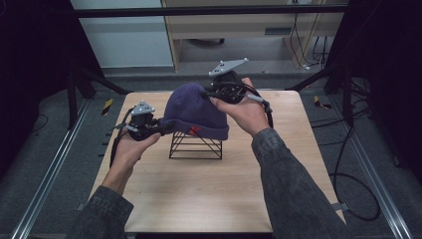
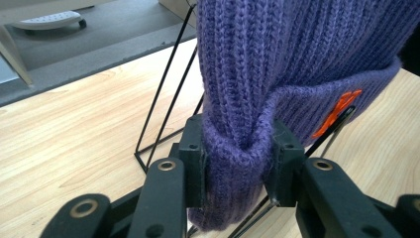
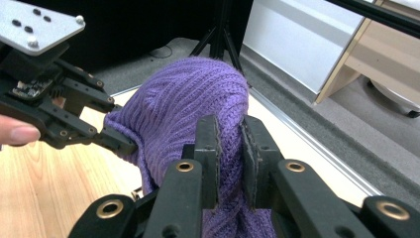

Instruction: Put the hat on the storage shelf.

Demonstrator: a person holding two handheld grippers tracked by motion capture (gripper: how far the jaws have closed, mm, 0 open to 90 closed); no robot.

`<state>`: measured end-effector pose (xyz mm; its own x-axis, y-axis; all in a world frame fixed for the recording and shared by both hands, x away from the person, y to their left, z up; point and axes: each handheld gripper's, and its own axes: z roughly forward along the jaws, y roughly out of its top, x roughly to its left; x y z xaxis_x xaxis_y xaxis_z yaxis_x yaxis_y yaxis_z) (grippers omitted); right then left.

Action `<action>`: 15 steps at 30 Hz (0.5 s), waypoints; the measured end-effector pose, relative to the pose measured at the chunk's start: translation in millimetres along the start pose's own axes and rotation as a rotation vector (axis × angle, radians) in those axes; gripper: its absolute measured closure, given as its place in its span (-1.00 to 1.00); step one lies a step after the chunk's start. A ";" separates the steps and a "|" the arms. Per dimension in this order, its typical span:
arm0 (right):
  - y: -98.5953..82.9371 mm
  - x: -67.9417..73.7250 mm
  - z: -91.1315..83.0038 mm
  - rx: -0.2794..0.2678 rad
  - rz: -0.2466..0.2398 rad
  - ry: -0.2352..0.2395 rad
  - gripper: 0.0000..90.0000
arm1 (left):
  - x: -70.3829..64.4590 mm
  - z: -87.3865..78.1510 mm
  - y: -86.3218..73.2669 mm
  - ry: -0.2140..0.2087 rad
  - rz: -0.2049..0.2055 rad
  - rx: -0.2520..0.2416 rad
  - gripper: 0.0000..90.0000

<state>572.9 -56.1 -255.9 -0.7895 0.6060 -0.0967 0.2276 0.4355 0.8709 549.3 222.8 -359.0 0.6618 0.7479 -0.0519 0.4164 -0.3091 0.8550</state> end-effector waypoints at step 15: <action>-12.2 1.3 5.4 0.031 0.002 0.020 0.77 | -0.1 6.2 -10.6 -0.003 0.000 0.023 0.46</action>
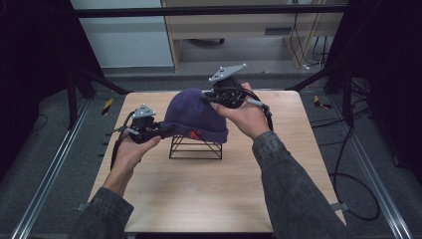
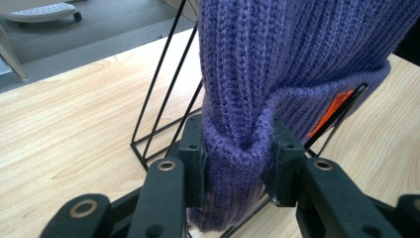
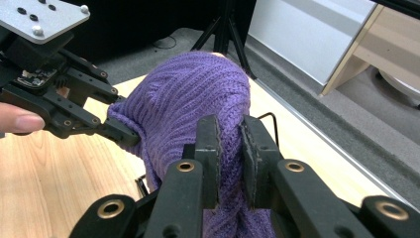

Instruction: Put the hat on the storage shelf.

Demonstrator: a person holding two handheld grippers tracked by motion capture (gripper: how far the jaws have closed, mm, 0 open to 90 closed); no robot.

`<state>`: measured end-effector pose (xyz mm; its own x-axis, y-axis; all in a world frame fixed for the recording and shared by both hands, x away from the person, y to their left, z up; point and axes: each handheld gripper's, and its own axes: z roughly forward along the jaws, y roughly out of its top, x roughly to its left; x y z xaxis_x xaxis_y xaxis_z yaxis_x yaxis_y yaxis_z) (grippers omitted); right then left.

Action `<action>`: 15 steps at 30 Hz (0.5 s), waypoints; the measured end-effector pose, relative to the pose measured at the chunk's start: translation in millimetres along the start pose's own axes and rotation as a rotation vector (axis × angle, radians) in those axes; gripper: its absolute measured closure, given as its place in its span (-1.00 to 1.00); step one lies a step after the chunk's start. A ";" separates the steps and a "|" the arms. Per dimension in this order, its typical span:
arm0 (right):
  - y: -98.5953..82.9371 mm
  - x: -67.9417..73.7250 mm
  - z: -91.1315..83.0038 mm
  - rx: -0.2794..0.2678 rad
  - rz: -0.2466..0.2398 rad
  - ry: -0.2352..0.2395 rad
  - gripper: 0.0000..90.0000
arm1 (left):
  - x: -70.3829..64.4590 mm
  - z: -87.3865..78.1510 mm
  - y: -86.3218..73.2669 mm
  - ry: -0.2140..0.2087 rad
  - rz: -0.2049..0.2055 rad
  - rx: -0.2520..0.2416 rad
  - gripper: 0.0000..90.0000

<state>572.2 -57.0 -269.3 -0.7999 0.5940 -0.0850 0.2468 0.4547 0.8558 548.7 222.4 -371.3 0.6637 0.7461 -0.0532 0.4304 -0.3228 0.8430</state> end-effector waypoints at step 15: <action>-24.3 4.6 10.0 0.054 0.010 0.026 0.78 | 0.1 16.1 -22.1 -0.013 -0.019 0.037 0.44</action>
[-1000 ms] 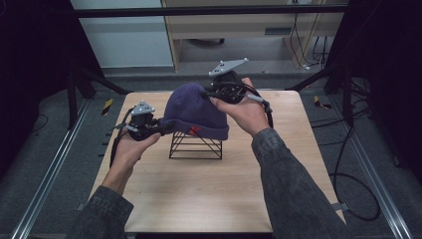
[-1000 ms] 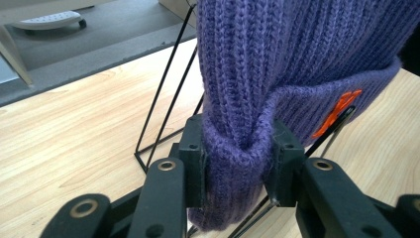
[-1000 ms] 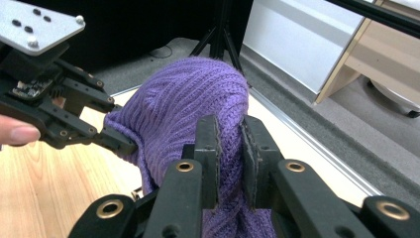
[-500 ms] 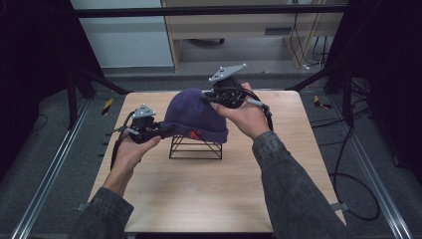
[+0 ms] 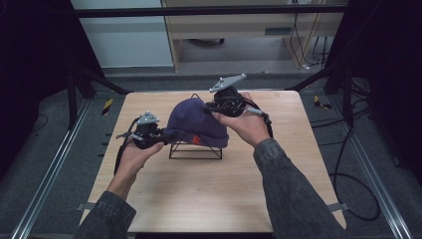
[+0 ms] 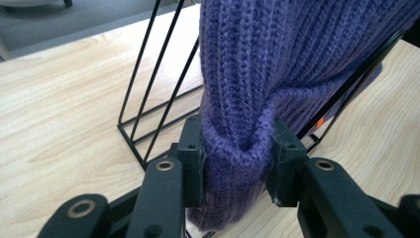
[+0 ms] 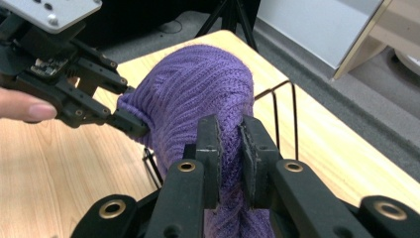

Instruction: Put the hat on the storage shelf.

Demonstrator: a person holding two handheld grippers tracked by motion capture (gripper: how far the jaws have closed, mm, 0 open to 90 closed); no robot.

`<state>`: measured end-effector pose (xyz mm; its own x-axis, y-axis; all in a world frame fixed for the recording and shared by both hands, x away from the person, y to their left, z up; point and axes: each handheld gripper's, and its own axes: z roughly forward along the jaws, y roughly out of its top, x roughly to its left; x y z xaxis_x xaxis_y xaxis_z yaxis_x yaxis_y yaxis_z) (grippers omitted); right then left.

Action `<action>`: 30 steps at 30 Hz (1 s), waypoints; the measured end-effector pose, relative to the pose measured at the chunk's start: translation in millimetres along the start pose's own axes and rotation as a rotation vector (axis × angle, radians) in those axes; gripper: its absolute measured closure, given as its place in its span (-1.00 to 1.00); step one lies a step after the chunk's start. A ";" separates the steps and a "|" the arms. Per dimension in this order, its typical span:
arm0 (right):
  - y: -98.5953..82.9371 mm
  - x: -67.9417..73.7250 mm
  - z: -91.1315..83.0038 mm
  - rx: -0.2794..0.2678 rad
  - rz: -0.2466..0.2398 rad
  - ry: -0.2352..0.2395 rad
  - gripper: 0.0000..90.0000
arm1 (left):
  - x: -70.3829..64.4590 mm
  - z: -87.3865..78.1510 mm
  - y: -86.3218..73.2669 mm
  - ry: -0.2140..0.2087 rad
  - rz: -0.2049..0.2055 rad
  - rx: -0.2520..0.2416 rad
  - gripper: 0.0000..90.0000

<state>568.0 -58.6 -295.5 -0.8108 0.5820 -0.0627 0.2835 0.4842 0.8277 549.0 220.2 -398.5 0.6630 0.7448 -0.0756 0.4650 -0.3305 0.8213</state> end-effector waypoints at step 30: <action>-23.8 11.2 26.4 0.083 0.006 0.036 0.75 | 10.5 9.3 -25.2 0.012 -0.031 0.050 0.35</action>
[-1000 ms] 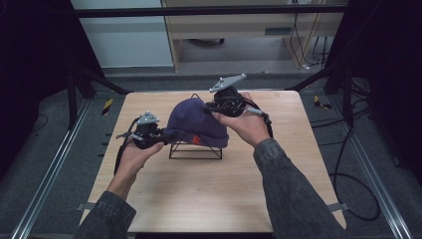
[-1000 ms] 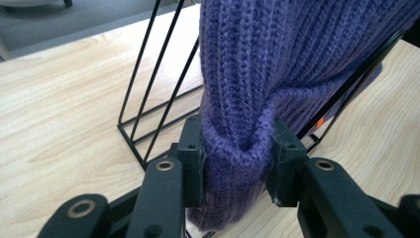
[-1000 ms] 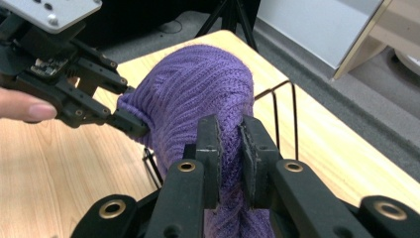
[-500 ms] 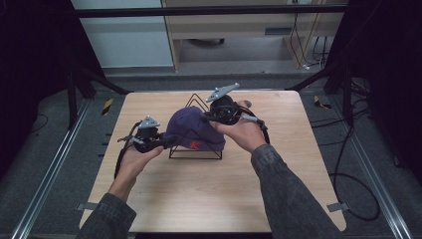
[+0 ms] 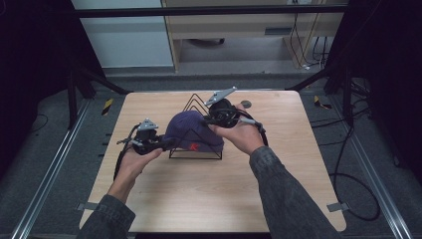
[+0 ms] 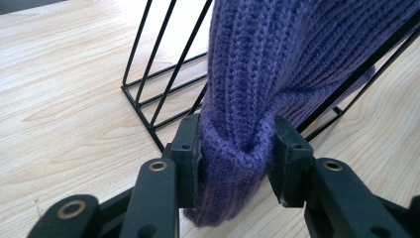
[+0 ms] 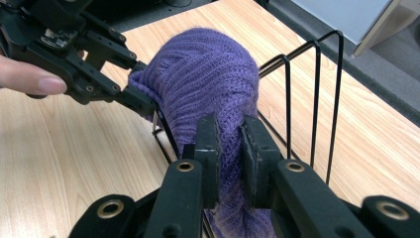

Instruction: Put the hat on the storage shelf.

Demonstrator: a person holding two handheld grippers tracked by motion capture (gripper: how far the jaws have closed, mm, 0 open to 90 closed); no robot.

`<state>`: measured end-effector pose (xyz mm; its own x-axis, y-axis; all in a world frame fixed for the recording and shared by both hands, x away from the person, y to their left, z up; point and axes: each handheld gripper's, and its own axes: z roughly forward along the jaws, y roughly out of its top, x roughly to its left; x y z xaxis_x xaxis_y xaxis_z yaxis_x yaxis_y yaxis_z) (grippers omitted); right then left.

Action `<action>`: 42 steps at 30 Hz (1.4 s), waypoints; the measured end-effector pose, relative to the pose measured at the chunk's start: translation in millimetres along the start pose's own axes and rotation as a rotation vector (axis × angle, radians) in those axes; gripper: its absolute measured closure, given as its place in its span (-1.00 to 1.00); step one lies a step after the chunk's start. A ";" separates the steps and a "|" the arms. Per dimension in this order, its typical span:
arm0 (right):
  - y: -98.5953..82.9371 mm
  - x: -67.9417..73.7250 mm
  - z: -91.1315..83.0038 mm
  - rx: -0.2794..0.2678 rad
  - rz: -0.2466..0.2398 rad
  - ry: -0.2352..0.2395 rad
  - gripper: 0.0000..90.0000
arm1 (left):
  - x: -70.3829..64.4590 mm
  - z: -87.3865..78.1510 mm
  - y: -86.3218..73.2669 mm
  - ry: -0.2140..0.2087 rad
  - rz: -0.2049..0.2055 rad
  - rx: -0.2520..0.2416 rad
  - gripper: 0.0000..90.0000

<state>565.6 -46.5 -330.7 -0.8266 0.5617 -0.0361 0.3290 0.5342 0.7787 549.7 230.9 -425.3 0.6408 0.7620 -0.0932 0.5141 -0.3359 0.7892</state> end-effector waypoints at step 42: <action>-8.4 4.4 -3.6 0.001 0.006 0.002 0.55 | 1.1 -22.1 -10.4 0.033 -0.013 -0.044 0.25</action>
<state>557.6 -50.8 -335.1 -0.8255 0.5636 -0.0300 0.3346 0.5315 0.7782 532.5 247.6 -420.2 0.6144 0.7845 -0.0840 0.4963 -0.3014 0.8142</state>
